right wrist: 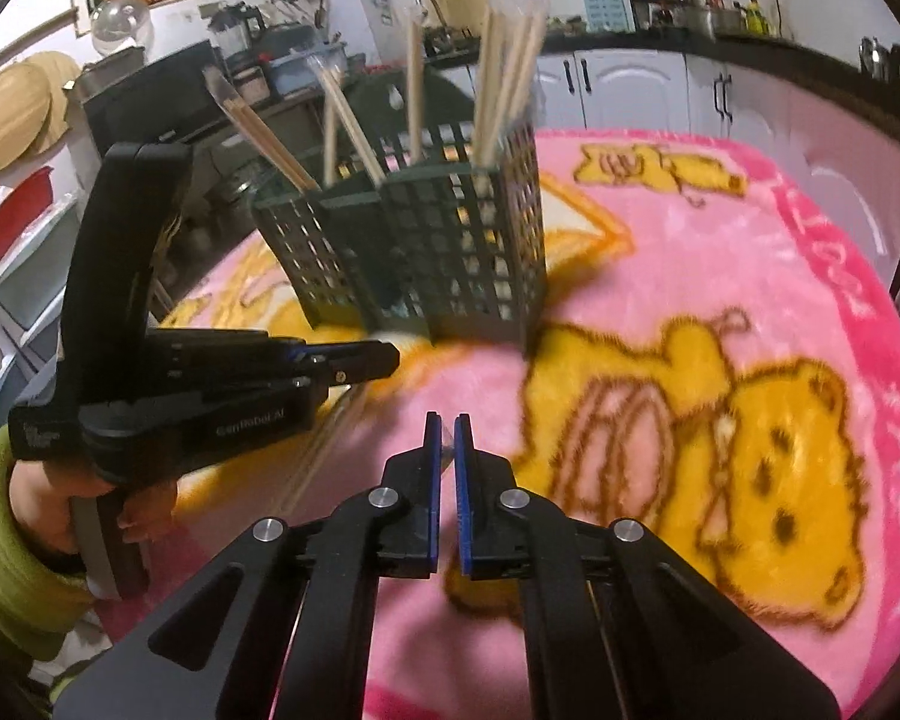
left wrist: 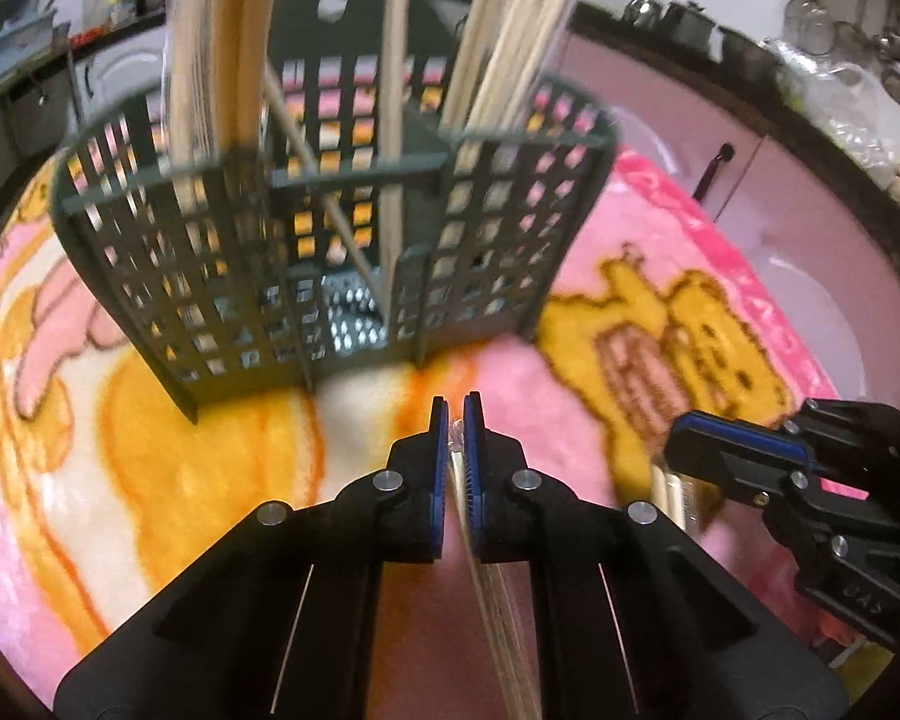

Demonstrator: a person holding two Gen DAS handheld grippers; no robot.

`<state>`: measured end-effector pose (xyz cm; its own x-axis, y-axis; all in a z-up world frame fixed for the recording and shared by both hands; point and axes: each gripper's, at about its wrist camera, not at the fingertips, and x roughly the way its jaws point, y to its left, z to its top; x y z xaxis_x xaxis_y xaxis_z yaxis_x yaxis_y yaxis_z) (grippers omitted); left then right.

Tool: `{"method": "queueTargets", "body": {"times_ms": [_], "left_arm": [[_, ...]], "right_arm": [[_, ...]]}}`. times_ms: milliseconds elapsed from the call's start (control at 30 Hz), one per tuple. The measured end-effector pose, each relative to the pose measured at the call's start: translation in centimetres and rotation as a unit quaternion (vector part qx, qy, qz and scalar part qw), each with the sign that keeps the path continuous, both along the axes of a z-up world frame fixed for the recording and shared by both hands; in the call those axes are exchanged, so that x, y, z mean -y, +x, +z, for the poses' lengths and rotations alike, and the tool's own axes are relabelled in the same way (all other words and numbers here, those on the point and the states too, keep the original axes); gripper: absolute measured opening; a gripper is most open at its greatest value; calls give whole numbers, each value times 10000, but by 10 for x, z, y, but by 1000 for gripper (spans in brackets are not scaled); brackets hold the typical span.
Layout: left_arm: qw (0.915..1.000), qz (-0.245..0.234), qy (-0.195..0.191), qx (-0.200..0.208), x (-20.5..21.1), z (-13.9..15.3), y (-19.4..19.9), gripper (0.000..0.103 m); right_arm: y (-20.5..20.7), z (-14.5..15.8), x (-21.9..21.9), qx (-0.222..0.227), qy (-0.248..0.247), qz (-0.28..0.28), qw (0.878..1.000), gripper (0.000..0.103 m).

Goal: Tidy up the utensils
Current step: 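Grasp the last wrapped chopstick with the left tool while the right tool grasps one, then lift both chopsticks and carry them above the caddy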

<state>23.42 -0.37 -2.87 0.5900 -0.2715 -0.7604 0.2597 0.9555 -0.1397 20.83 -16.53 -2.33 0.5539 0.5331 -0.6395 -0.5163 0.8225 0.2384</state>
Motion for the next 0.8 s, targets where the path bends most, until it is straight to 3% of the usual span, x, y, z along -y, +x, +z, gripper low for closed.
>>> {"method": "queueTargets", "body": {"times_ms": [433, 800], "left_arm": [[9931, -18, -245, 1145, -16, 93, -35, 2], [9795, 337, -235, 1974, -50, 161, -46, 2]], "right_arm": [[-23, 78, 0, 971, 179, 160, 9950, 2], [-27, 136, -11, 1730, 155, 234, 9845, 1]]}}
